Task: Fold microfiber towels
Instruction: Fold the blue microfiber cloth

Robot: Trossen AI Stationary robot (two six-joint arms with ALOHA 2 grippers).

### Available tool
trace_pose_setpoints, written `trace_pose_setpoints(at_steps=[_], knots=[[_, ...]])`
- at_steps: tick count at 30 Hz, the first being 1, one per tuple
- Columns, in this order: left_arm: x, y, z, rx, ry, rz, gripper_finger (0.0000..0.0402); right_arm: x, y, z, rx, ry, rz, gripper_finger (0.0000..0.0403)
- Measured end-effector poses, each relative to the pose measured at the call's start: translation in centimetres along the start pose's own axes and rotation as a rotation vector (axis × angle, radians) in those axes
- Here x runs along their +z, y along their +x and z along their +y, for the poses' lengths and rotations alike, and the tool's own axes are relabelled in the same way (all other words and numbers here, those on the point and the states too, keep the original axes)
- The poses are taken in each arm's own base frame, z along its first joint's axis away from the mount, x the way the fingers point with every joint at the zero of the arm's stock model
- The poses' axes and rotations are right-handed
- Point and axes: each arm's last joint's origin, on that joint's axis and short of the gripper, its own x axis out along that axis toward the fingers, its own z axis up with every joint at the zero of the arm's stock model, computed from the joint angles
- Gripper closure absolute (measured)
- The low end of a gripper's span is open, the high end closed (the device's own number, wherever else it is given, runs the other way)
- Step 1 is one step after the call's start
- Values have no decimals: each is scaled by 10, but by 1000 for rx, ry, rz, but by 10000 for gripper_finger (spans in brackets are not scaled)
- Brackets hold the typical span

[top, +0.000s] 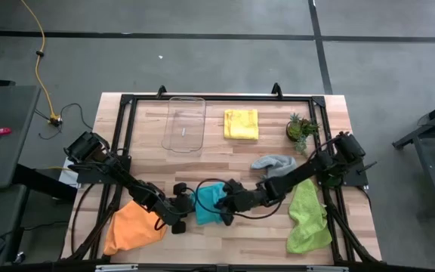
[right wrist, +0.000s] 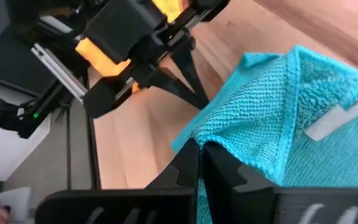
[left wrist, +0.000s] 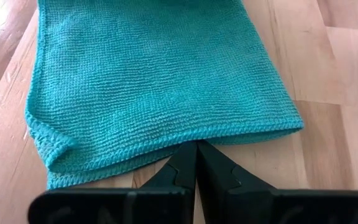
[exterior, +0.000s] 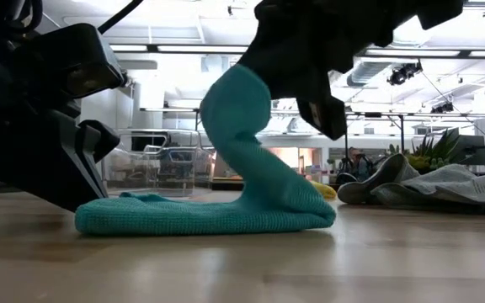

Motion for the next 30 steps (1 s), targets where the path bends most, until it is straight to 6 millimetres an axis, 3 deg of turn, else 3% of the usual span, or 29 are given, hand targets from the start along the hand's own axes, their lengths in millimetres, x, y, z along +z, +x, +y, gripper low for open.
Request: trace_pose_setpoints(at_steps=[19,23,30], knots=[[0,0,0,-2,0,0,401,3,3,-4,-6,-60,-8,397],[0,0,0,-2,0,0,401,7,3,-4,-2,-67,-22,358],[0,0,0,-2,0,0,401,15,4,1,64,-132,-88,243]])
